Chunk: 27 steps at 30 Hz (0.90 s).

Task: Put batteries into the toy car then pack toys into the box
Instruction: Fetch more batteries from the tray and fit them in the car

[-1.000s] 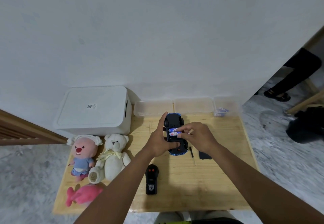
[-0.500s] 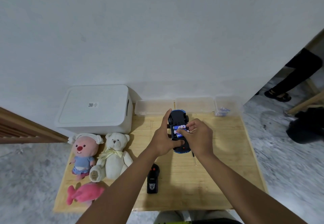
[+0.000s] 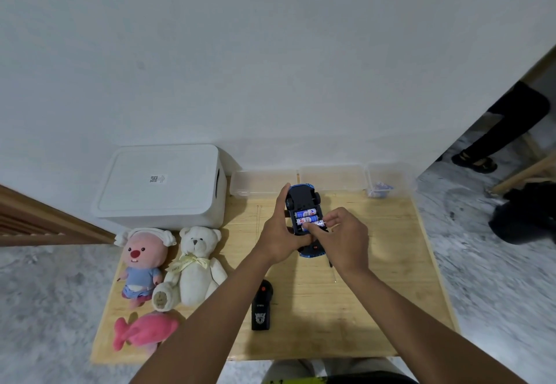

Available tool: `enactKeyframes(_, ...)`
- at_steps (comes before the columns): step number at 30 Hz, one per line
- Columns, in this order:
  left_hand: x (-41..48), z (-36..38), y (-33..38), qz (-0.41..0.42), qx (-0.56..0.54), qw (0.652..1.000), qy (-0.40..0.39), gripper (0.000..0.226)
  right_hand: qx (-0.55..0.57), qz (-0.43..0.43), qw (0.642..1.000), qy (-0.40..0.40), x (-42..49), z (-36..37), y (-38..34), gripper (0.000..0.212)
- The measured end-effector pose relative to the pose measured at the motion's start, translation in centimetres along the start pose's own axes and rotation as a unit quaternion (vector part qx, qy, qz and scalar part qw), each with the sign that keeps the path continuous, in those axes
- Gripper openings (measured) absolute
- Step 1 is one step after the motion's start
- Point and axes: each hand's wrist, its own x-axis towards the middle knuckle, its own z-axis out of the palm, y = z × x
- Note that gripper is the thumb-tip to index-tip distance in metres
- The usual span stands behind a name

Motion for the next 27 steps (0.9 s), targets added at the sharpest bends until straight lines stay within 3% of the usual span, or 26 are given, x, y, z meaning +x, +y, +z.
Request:
enactKeyframes(20,-0.7,0.1,0.6,-0.007,0.004,1.0,-0.018,0.135,-0.04,0.036,0.999,-0.005,-0.5,-0.3,-1.4,0.037)
enactKeyframes(27,-0.5,-0.7,0.9,-0.006,0.003,1.0,-0.014,0.134,-0.02,-0.002,1.0,-0.024,-0.2,-0.4,-1.3,0.017)
